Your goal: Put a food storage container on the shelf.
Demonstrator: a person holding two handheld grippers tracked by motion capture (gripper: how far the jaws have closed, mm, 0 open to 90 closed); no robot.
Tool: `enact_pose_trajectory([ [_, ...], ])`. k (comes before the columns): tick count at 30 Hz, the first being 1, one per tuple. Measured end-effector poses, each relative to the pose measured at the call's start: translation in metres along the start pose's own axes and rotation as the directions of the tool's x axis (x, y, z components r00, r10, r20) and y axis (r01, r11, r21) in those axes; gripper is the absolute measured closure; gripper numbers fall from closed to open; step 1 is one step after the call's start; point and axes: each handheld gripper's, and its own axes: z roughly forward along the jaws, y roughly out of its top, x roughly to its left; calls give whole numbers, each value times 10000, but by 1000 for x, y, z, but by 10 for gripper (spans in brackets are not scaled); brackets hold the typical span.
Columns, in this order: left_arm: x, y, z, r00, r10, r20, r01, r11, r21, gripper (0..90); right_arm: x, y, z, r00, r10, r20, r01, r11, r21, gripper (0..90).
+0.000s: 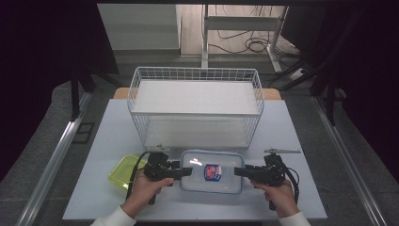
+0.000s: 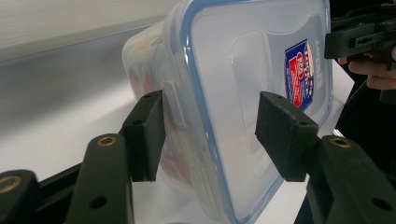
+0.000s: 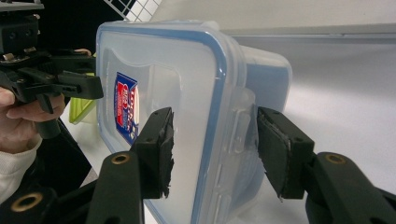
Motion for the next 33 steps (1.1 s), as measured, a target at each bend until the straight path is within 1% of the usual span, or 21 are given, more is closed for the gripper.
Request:
enact_pose_trajectory([
  [2, 0, 0, 0, 10000, -10, -20, 9, 10000, -14, 444, 1, 0, -1, 10000, -54, 12, 54, 10000, -16, 477],
  [7, -4, 0, -2, 9995, 201, -258, -205, 9997, -151, 448, 4, 1, -2, 9997, -230, 66, 231, 9996, -169, 479],
  [10, -5, 1, -3, 9994, 204, -266, -210, 9995, -226, 447, 5, 2, -3, 9994, -336, 76, 337, 9991, -241, 480],
  [11, -5, 2, -4, 9992, 315, -254, -322, 9991, -265, 447, 5, 2, -3, 9993, -358, 64, 360, 9990, -267, 480],
  [15, -8, 4, -7, 9987, 416, -293, -427, 9984, -367, 447, 7, 4, -6, 9991, -426, 6, 426, 9981, -440, 484],
  [16, -10, 6, -9, 9980, 539, -331, -552, 9977, -401, 448, 9, 6, -8, 9984, -559, 17, 559, 9968, -572, 488],
  [18, -11, 8, -10, 9979, 561, -326, -574, 9975, -408, 449, 10, 8, -10, 9980, -632, 40, 633, 9960, -633, 493],
  [19, -12, 9, -11, 9973, 640, -360, -653, 9972, -366, 467, 14, 11, -14, 9962, -826, 285, 851, 9914, -991, 606],
  [20, -15, 10, -12, 9963, 787, -346, -798, 9963, -308, 483, 17, 14, -18, 9913, -1123, 683, 1194, 9866, -1116, 617],
  [21, -17, 11, -13, 9964, 733, -414, -756, 9956, -548, 495, 22, 15, -17, 9810, -1507, 1220, 1622, 9826, -903, 656],
  [22, -17, 11, -13, 9964, 733, -414, -756, 9956, -548, 502, 22, 15, -17, 9810, -1507, 1220, 1622, 9826, -903, 656],
  [23, -17, 13, -10, 9914, 776, -1049, -826, 9956, -443, 483, 24, 16, -15, 9782, -1583, 1343, 1723, 9800, -998, 671],
  [24, -14, 13, -9, 9919, 732, -1038, -773, 9964, -361, 458, 23, 15, -12, 9797, -1563, 1255, 1706, 9788, -1132, 670],
  [25, -9, 14, -10, 9954, 561, -772, -593, 9974, -403, 465, 22, 14, -10, 9817, -1480, 1200, 1629, 9786, -1256, 667],
  [26, -7, 14, -11, 9967, 475, -659, -501, 9980, -384, 480, 22, 14, -10, 9817, -1487, 1193, 1639, 9779, -1301, 666],
  [27, -7, 14, -11, 9967, 475, -659, -501, 9980, -384, 479, 22, 14, -10, 9817, -1487, 1193, 1639, 9779, -1301, 666],
  [28, -9, 14, -9, 9943, 629, -863, -663, 9971, -379, 470, 17, 15, -7, 9859, -1394, 925, 1510, 9796, -1326, 624],
  [29, -10, 14, -9, 9934, 660, -937, -699, 9968, -390, 467, 15, 15, -6, 9877, -1309, 849, 1410, 9820, -1260, 597],
  [30, -10, 14, -9, 9934, 660, -937, -699, 9968, -390, 464, 15, 15, -6, 9877, -1309, 849, 1410, 9820, -1260, 597],
  [31, -9, 14, -8, 9920, 711, -1043, -747, 9967, -315, 462, 14, 14, -2, 9876, -1324, 843, 1410, 9842, -1066, 580],
  [33, -5, 13, -7, 9927, 663, -1005, -695, 9972, -289, 463, 13, 14, -1, 9883, -1346, 714, 1416, 9844, -1045, 580],
])
